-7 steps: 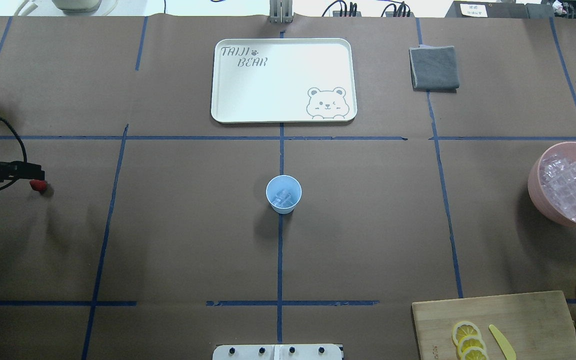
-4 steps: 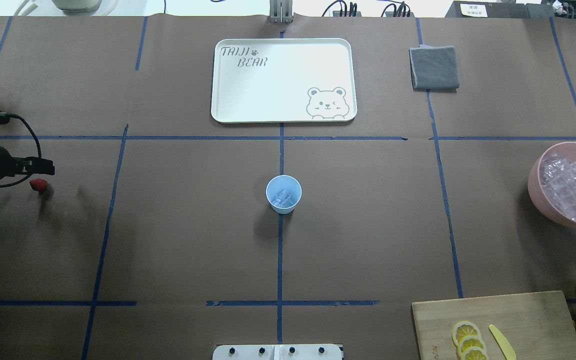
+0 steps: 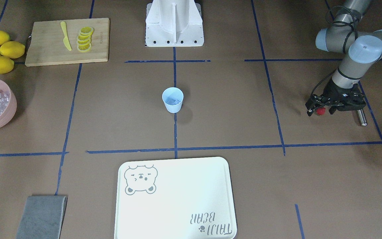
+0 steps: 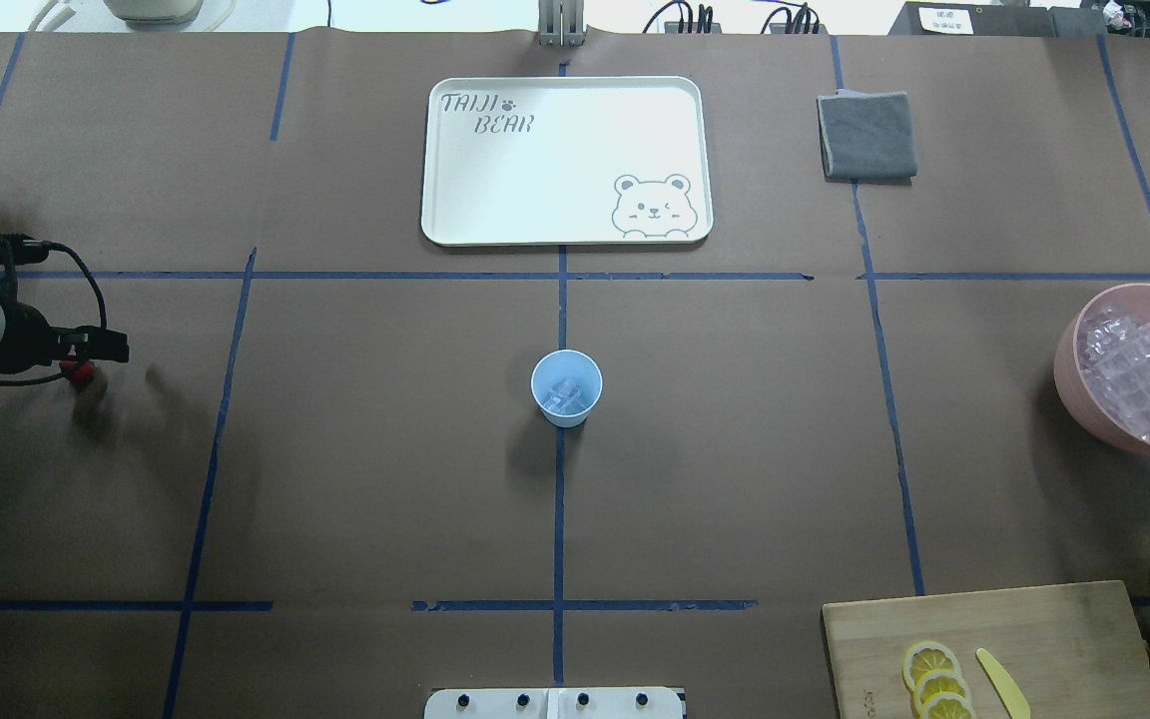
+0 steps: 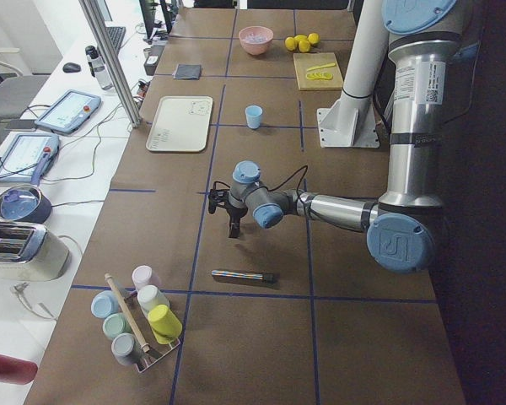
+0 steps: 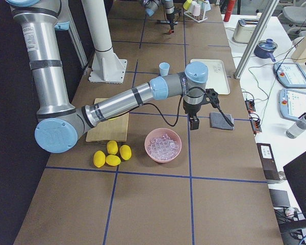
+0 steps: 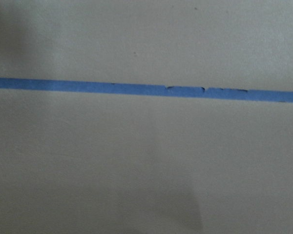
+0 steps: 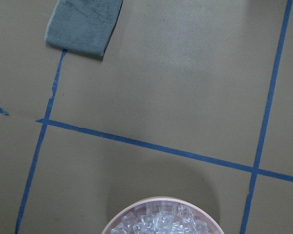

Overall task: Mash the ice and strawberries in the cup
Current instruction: 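Lower the left gripper onto the red strawberry and grasp it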

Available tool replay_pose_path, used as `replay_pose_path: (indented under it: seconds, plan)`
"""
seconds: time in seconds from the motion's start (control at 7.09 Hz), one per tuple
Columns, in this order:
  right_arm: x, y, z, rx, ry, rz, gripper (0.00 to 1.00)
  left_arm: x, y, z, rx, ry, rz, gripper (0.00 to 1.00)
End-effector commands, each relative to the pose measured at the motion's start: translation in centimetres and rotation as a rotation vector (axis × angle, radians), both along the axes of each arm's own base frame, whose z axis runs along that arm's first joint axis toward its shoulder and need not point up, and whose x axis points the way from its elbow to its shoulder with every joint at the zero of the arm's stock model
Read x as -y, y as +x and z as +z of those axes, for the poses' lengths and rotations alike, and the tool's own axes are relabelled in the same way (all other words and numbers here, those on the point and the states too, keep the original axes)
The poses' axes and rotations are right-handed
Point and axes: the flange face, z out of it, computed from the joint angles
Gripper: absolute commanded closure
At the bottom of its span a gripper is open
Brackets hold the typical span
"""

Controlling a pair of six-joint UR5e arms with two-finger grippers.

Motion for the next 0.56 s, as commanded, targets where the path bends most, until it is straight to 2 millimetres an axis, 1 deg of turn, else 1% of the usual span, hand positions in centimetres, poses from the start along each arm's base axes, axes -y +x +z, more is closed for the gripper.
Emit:
replay_pose_path:
  seconds: [0.0, 0.14, 0.28, 0.42]
  plan:
    - [0.05, 0.00, -0.27, 0.001, 0.005, 0.000, 0.01, -0.13, 0.26, 0.01, -0.001, -0.004, 0.001, 0.08]
    - [-0.05, 0.08, -0.64, 0.003, 0.012, 0.001, 0.01, -0.19, 0.12, 0.17, 0.000, -0.007, 0.001, 0.12]
    - [-0.12, 0.00, -0.87, 0.005, 0.017, -0.001, 0.01, -0.39, -0.05, 0.40, 0.002, -0.011, 0.002, 0.19]
    - [-0.11, 0.01, -0.86, 0.004, 0.017, 0.000, 0.01, -0.46, -0.19, 0.56, 0.005, -0.010, 0.005, 0.30]
